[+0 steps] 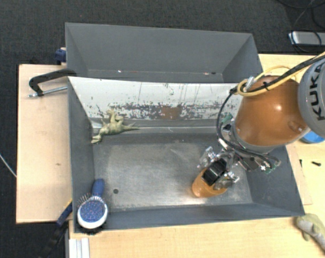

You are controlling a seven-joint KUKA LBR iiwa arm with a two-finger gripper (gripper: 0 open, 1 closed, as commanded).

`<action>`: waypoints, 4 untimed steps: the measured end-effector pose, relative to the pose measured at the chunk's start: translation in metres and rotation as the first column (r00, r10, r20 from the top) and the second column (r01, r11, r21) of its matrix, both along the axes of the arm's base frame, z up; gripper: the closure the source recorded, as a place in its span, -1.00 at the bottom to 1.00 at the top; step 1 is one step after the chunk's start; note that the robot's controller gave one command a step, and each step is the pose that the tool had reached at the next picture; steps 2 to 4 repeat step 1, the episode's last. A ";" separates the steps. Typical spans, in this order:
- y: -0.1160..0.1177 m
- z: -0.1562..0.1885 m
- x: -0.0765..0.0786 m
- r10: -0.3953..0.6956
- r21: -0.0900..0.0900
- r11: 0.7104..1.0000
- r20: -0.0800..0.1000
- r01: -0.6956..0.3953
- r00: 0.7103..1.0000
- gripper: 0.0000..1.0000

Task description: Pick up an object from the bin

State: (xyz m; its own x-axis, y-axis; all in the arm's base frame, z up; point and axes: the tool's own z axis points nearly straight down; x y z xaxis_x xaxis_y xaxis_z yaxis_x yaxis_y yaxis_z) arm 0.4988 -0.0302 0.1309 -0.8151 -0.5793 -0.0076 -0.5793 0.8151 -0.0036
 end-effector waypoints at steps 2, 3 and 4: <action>0.001 0.069 0.003 -0.001 -0.001 1.000 0.005 0.001 1.000 1.00; 0.001 0.069 0.003 -0.001 -0.001 1.000 0.005 0.001 1.000 1.00; 0.001 0.069 0.003 -0.001 -0.001 1.000 0.005 0.001 1.000 1.00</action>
Offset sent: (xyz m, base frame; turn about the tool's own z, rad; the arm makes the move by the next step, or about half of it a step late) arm 0.0003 0.0000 0.0642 0.0000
